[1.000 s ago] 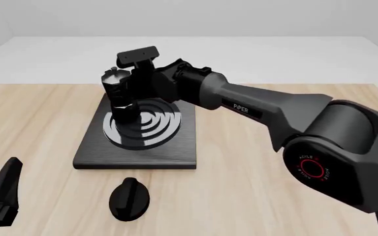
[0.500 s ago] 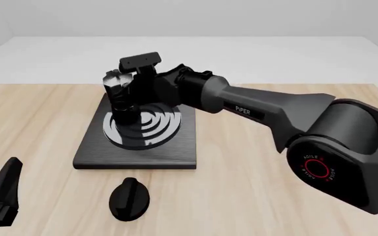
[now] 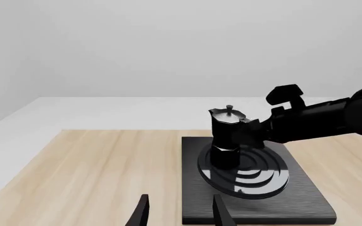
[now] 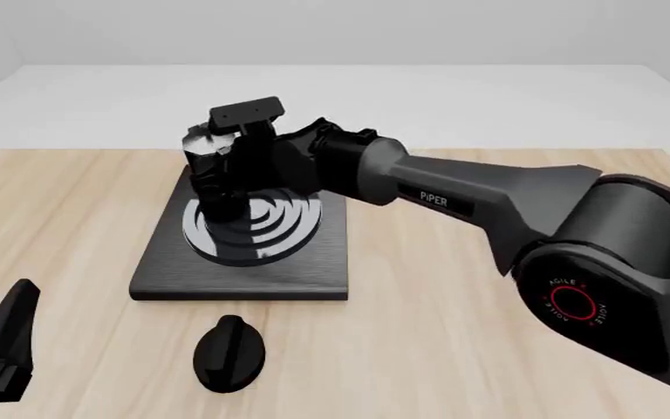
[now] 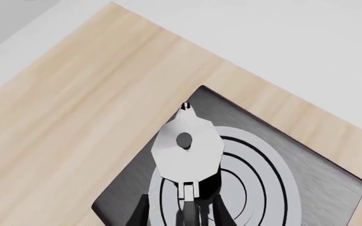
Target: Put both moka pots on the stove.
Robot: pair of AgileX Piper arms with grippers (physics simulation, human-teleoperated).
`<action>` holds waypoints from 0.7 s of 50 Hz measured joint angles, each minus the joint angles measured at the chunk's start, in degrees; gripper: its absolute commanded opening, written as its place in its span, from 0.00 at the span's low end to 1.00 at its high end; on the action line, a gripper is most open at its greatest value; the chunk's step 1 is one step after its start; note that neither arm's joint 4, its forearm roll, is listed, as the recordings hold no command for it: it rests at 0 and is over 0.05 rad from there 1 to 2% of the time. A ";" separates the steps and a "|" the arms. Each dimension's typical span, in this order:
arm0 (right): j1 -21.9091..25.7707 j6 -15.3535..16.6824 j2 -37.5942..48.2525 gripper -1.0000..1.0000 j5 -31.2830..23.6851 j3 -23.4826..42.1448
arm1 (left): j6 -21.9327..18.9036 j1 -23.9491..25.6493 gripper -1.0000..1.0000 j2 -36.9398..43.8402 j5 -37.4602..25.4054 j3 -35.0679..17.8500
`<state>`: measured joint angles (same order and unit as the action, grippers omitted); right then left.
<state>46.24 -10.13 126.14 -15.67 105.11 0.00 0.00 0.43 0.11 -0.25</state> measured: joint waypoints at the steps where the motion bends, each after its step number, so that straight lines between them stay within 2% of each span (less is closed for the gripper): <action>1: -0.01 0.03 -0.21 1.00 0.09 -0.25 | 0.00 0.00 1.00 0.00 0.00 0.00; 17: -0.52 1.16 -5.36 1.00 2.58 -6.91 | 0.00 0.00 1.00 0.00 0.00 0.00; 35: 0.70 0.04 -13.74 1.00 4.84 -17.24 | 0.00 0.00 1.00 0.00 0.00 0.00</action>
<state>46.94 -10.09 112.40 -10.84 87.86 0.01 0.00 0.43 0.11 -0.25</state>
